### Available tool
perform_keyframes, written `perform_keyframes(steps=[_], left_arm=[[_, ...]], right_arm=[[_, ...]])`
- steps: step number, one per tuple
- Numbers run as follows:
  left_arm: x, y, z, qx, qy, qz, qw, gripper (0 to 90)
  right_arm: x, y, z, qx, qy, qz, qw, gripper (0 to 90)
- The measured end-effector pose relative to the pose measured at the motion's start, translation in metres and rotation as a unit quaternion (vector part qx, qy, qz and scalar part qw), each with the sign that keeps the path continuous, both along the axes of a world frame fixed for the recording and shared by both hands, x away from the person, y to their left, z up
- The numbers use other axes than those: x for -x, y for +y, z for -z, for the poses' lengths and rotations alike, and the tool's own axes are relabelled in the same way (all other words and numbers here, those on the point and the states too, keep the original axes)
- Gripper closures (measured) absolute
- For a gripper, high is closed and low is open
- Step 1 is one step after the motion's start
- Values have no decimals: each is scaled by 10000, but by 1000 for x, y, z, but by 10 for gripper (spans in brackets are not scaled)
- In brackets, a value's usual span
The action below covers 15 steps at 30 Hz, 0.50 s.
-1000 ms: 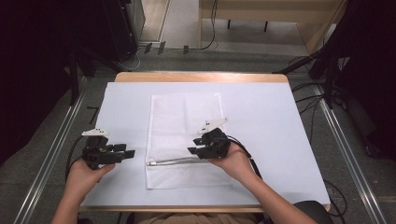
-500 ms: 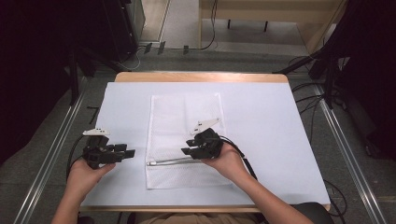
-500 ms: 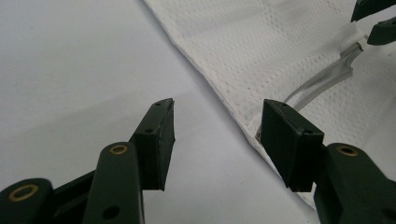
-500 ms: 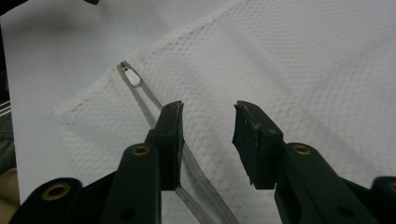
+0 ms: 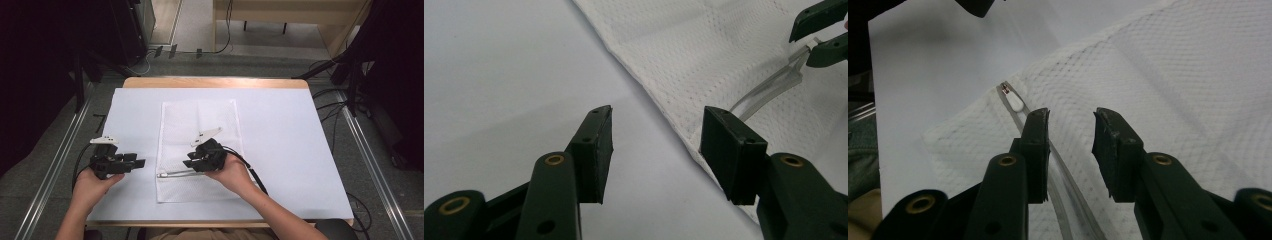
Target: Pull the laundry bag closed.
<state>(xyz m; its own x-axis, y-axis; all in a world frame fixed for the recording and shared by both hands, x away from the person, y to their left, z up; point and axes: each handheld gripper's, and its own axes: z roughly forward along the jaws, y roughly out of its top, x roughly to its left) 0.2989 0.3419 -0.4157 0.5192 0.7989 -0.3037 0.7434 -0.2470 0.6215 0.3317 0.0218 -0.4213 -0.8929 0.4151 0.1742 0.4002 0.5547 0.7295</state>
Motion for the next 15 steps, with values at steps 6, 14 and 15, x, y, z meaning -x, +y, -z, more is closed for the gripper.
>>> perform_keyframes(steps=[6,14,15], left_arm=[[0,1,1,-14,-21,-11,10000,473],[0,2,1,2,-22,-2,10000,473],[0,2,1,2,-22,-2,10000,472]], right_arm=[[1,12,3,4,65,-101,9999,705],[5,29,11,-19,155,-238,9996,746],[5,29,11,-19,155,-238,9996,746]])
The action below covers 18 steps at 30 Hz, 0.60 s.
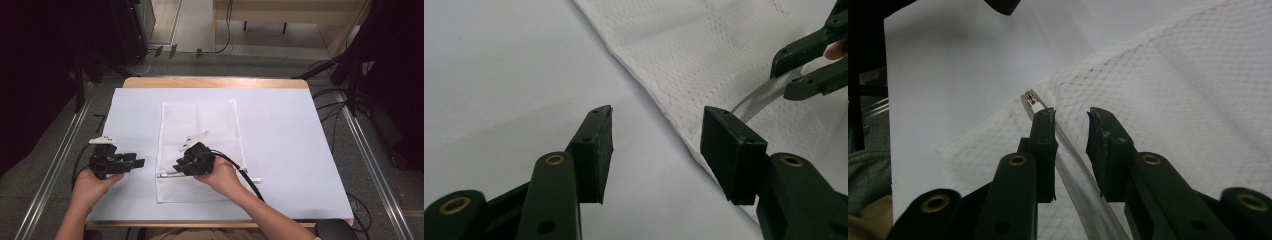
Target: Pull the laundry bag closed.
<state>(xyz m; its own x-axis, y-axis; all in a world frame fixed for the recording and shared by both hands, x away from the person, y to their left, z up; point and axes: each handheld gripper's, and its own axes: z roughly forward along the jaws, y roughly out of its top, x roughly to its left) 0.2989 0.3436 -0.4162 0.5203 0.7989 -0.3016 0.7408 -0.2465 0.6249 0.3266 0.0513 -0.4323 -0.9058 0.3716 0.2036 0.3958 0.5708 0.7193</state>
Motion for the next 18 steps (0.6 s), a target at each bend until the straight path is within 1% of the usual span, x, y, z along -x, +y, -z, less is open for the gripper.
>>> perform_keyframes(steps=[3,9,10,12,18], left_arm=[[0,0,0,23,-8,-6,10000,473],[0,0,0,26,-12,-8,10000,472],[0,0,0,23,-1,10,10000,472],[0,0,0,15,-5,5,10000,472],[0,1,0,23,-9,1,10000,471]], right_arm=[[2,6,4,31,40,-61,10000,767],[2,11,9,58,56,-54,10000,766],[3,14,11,32,108,-45,9999,769],[3,15,12,37,96,-71,9999,769],[5,25,21,93,175,-129,9997,776]])
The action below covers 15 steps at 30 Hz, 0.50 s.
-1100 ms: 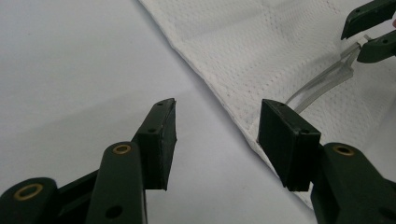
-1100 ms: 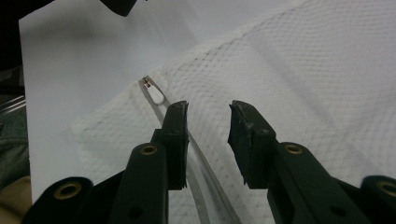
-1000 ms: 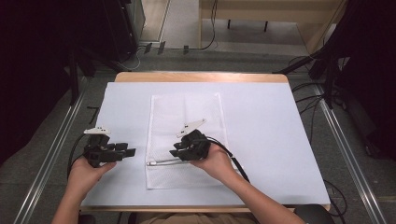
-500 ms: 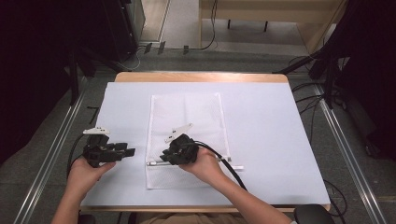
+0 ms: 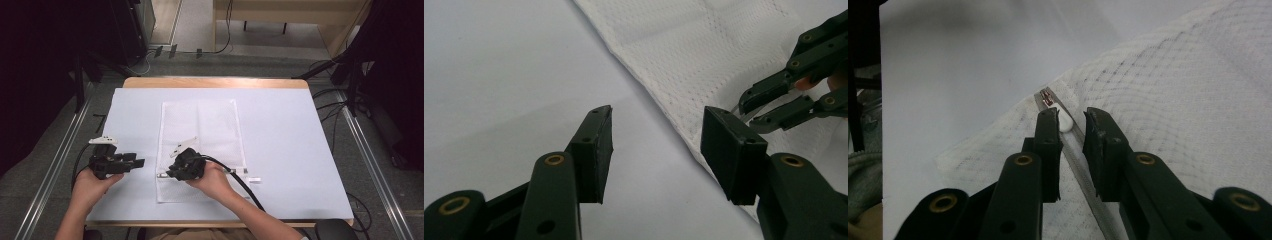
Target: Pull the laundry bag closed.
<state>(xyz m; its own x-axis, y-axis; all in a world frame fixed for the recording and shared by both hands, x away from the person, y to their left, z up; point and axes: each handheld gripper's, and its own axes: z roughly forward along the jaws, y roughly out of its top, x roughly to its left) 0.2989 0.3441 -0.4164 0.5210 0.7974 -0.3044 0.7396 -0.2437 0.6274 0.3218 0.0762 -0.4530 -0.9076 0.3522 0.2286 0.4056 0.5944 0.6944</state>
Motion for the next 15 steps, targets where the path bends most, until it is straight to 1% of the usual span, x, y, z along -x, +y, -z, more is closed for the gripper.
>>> perform_keyframes(steps=[5,6,8,10,13,15], left_arm=[[0,-1,0,18,-4,38,10000,470],[0,-1,0,29,-3,41,10000,470],[0,-1,0,20,-3,35,10000,470],[0,0,0,18,5,37,10000,469],[0,0,0,3,-2,27,10000,469],[0,0,1,-6,6,36,10000,469]], right_arm=[[1,5,4,52,2,-30,10000,786],[1,5,5,72,-36,-59,10000,787],[1,7,7,87,-10,-62,9999,789],[1,10,10,123,6,-28,9999,797],[1,11,11,162,-38,-14,9999,808],[0,13,13,146,-20,-14,9999,812]])
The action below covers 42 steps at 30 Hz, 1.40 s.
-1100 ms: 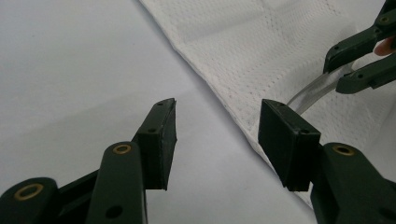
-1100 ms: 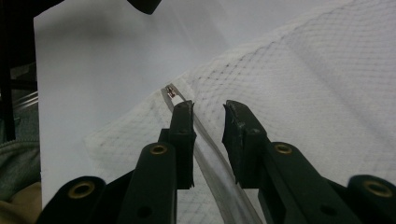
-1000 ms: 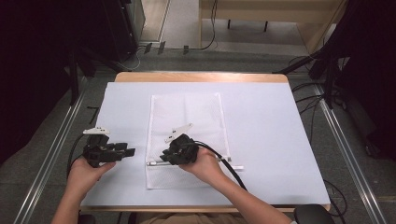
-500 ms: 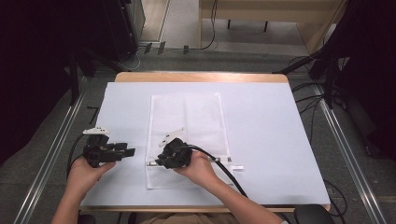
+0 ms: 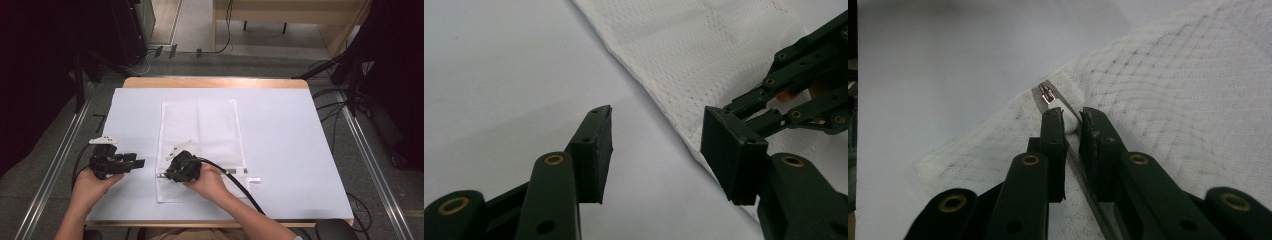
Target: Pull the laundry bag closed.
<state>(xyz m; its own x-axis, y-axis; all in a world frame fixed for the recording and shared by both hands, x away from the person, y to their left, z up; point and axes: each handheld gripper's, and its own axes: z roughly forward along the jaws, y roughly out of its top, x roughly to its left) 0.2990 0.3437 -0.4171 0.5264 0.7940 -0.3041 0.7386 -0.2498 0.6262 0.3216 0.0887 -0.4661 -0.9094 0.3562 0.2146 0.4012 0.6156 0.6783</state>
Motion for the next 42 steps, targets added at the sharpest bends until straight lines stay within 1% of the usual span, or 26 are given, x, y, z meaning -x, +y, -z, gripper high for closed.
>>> perform_keyframes(steps=[4,7,11,14,21,24,28,30,32,35,37,38,41,42], left_arm=[[0,0,0,-9,10,-5,10000,467],[0,0,0,-8,20,-5,10000,468],[0,0,0,-10,18,-4,10000,467],[0,0,1,-26,29,14,10000,467],[0,0,1,-40,47,31,10000,465],[0,0,1,-36,50,33,10000,465],[0,0,1,-29,42,28,10000,465],[0,0,1,-25,43,32,10000,465],[0,1,1,-22,49,33,10000,465],[0,0,1,-23,51,30,10000,465],[0,0,1,-26,51,26,10000,465],[0,0,1,-28,52,28,10000,464],[0,0,1,-28,49,29,10000,464],[0,0,1,-29,50,26,10000,464]], right_arm=[[0,2,1,-28,9,-32,10000,807],[-1,5,1,-46,63,4,10000,814],[-1,8,1,-39,33,-19,10000,816],[-1,9,1,-47,57,-39,10000,815],[-4,13,0,-52,83,-64,9999,800],[-5,16,1,-86,131,-101,9998,790],[-6,19,0,-76,114,-127,9998,793],[-5,20,0,-47,45,-174,9998,799],[-3,20,-1,-20,61,-178,9998,808],[-1,20,-1,23,-7,-244,9997,814],[1,21,-2,65,-47,-216,9997,816],[2,21,-2,55,-59,-253,9996,817],[2,22,-2,62,-65,-251,9996,817],[1,23,-2,10,-30,-246,9997,814]])
